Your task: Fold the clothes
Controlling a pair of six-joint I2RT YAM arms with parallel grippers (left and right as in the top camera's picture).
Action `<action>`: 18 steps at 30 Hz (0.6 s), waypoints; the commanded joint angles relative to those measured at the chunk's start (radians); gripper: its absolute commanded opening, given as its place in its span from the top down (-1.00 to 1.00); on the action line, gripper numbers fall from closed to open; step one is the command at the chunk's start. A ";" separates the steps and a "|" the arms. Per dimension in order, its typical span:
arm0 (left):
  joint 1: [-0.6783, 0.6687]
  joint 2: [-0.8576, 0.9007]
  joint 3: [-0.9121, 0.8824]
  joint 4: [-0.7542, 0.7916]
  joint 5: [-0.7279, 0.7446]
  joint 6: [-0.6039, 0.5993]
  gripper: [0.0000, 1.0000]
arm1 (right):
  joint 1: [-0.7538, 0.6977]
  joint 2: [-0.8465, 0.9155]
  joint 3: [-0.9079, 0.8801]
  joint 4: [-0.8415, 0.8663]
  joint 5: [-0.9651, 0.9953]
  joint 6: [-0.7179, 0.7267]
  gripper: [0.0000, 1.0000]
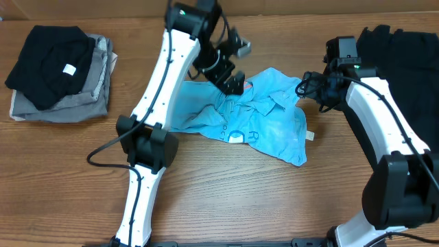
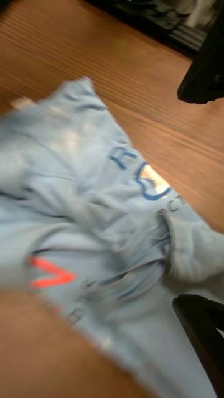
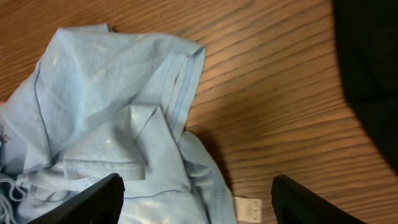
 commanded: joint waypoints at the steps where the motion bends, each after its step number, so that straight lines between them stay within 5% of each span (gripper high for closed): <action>1: 0.024 -0.069 0.145 0.011 0.013 -0.085 -1.00 | -0.008 0.053 -0.012 0.004 -0.085 0.000 -0.61; 9: 0.102 -0.071 0.291 0.019 -0.249 -0.219 -1.00 | -0.023 0.165 -0.012 0.000 -0.279 -0.013 -1.00; 18: 0.160 -0.071 0.291 -0.001 -0.422 -0.243 -1.00 | -0.117 0.234 -0.016 0.005 -0.517 -0.134 -1.00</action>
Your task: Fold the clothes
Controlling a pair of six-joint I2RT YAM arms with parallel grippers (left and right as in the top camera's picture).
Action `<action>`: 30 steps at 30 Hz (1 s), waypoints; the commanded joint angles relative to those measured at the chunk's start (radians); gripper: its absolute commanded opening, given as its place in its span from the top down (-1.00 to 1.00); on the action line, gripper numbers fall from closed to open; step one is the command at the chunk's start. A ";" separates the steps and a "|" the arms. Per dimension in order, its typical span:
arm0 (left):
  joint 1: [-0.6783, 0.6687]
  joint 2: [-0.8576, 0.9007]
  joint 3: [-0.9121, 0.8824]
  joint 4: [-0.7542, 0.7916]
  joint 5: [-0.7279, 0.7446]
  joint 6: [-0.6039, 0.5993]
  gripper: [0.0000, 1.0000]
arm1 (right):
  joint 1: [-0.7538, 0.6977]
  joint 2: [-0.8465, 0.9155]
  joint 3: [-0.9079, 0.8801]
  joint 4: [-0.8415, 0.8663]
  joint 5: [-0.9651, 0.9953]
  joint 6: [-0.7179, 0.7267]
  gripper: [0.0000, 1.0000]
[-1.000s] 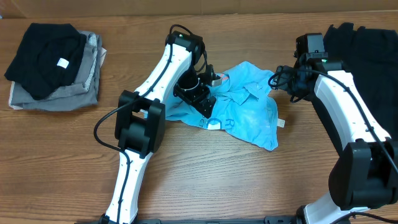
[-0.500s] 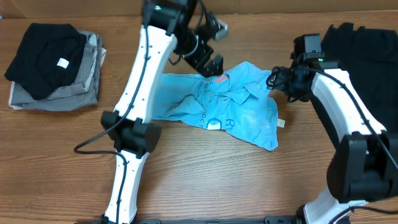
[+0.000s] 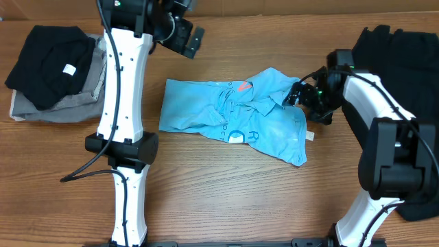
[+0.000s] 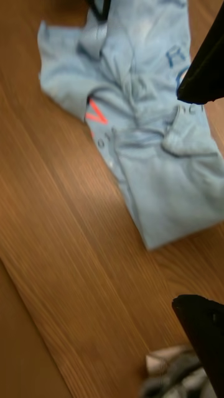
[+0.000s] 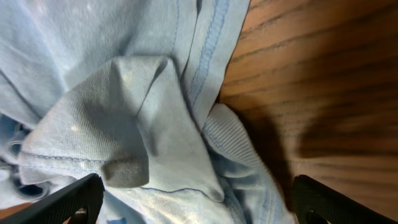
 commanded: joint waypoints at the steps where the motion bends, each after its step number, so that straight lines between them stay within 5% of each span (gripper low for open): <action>1: 0.005 -0.006 0.011 -0.002 -0.070 -0.022 -1.00 | -0.029 0.031 -0.007 0.005 -0.137 -0.068 -1.00; 13: 0.030 -0.006 0.010 -0.003 -0.082 -0.022 -1.00 | -0.005 0.127 -0.007 0.085 -0.179 -0.064 -0.70; 17: 0.031 -0.005 0.010 -0.003 -0.087 -0.022 -1.00 | 0.014 0.142 -0.007 0.138 -0.211 -0.060 -0.40; 24: 0.031 -0.005 0.009 -0.003 -0.096 -0.022 -1.00 | 0.007 0.143 -0.007 0.181 -0.192 -0.004 0.78; 30: 0.031 -0.005 0.009 -0.002 -0.138 -0.040 -1.00 | -0.115 0.128 0.013 0.130 -0.193 -0.027 0.92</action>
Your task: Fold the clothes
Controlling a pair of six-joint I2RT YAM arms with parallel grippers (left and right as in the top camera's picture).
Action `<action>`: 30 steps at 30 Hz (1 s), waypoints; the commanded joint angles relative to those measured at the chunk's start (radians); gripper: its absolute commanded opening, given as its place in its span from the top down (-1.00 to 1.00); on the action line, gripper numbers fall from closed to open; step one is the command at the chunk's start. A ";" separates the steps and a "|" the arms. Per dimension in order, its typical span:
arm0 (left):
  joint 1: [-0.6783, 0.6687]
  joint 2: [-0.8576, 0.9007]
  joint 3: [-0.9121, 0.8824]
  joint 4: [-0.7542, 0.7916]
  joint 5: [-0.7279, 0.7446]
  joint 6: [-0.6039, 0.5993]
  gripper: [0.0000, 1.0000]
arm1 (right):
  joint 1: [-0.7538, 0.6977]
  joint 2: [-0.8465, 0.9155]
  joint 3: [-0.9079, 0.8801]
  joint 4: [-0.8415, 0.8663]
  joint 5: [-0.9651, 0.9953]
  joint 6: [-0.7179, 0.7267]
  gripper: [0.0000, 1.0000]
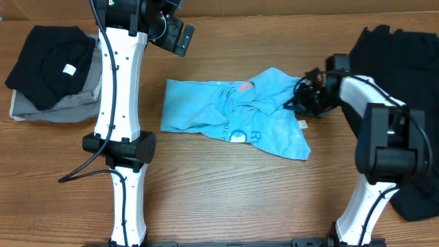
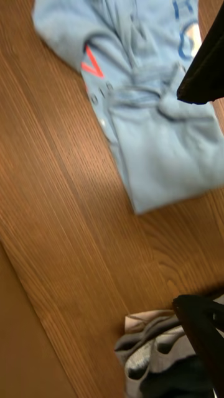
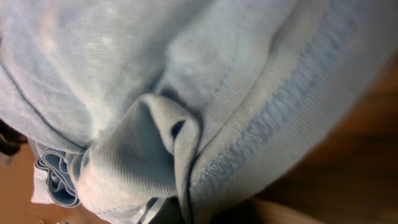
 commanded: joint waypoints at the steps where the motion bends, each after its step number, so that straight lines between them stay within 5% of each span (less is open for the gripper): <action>1: 0.005 -0.005 0.009 -0.002 -0.048 -0.039 -1.00 | -0.098 -0.012 0.023 -0.036 0.013 -0.028 0.92; 13: 0.022 -0.005 0.009 0.014 -0.073 -0.052 -1.00 | -0.184 -0.096 0.249 -0.382 0.013 -0.201 0.92; 20: 0.060 -0.003 0.009 0.020 -0.072 -0.077 -1.00 | 0.019 -0.107 0.361 -0.410 0.023 -0.129 0.92; 30: 0.129 -0.002 0.009 0.025 -0.063 -0.103 -1.00 | 0.420 -0.105 0.369 -0.221 0.274 0.170 0.92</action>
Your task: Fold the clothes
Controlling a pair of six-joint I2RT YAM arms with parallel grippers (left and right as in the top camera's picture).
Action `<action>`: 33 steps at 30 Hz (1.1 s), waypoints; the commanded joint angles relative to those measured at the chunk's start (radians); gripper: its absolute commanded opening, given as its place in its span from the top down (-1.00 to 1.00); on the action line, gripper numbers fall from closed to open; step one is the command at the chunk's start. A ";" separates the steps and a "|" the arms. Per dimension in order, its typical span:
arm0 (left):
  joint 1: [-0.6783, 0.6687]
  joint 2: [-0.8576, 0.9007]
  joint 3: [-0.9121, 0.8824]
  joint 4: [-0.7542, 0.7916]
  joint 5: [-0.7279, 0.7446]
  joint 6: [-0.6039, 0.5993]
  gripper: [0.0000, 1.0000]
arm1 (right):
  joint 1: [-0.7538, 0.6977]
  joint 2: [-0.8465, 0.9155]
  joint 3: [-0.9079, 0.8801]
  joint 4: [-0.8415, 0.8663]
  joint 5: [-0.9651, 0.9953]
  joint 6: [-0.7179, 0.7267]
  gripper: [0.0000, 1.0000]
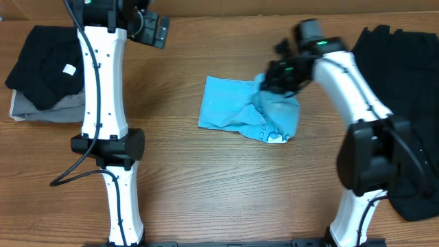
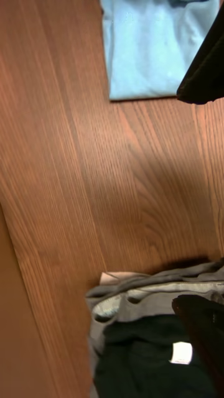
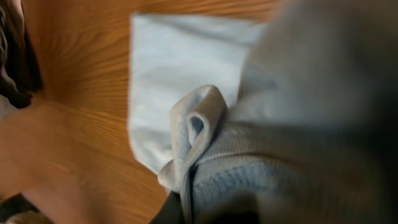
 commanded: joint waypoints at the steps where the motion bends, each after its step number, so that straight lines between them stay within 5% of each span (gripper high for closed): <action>1: 0.023 -0.002 0.009 0.005 0.006 -0.035 -1.00 | 0.120 -0.033 0.024 0.055 0.153 0.151 0.92; 13: 0.042 0.032 0.000 0.005 0.044 -0.035 -1.00 | 0.303 0.052 0.024 0.224 0.272 0.236 0.91; 20: 0.042 0.032 -0.043 0.043 0.043 -0.035 -1.00 | 0.351 0.053 0.025 0.325 0.058 0.116 0.04; 33: 0.073 0.032 -0.060 0.121 0.043 -0.110 -1.00 | 0.351 -0.057 0.026 0.133 -0.111 -0.102 -0.20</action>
